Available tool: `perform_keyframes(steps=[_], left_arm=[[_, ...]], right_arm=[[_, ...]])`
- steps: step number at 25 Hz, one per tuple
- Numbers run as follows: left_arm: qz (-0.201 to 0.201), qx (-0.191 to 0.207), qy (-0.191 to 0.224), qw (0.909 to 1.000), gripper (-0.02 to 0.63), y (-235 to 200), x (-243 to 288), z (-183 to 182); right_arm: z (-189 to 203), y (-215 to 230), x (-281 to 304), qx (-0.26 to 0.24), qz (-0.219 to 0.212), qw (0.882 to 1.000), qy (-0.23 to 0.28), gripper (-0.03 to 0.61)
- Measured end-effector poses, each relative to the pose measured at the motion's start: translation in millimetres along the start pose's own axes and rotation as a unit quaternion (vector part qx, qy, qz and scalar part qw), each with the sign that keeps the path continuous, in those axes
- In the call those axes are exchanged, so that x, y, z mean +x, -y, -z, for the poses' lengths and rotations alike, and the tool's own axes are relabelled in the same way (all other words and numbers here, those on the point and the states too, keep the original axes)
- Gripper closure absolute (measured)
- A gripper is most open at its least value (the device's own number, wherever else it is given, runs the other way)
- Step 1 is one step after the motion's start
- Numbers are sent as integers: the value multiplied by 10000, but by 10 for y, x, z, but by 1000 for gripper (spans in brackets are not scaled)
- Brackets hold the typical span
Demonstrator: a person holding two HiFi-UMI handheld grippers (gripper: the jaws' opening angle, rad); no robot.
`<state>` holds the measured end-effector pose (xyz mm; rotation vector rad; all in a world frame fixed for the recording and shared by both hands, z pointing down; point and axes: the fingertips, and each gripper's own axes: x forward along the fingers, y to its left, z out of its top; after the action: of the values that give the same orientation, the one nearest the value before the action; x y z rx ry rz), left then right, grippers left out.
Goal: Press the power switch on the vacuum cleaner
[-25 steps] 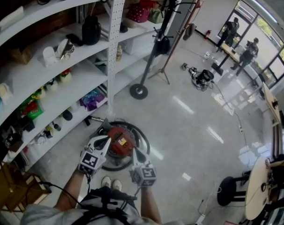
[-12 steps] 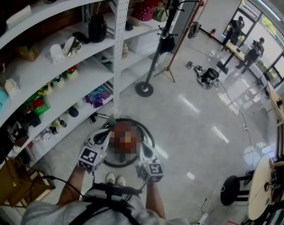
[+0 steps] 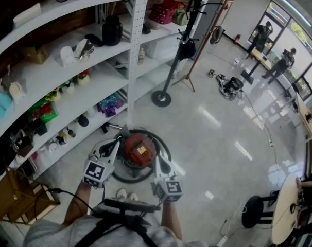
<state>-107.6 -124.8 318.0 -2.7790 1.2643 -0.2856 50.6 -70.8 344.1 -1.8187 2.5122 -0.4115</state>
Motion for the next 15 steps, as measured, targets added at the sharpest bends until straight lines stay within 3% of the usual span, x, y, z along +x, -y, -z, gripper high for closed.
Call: perform_keyframes(steps=[15], left_arm=[[79,73,-14,9999,607,72,77,-5]], right_arm=[[-59,-10,26,-172,-48,9998,-30,568]])
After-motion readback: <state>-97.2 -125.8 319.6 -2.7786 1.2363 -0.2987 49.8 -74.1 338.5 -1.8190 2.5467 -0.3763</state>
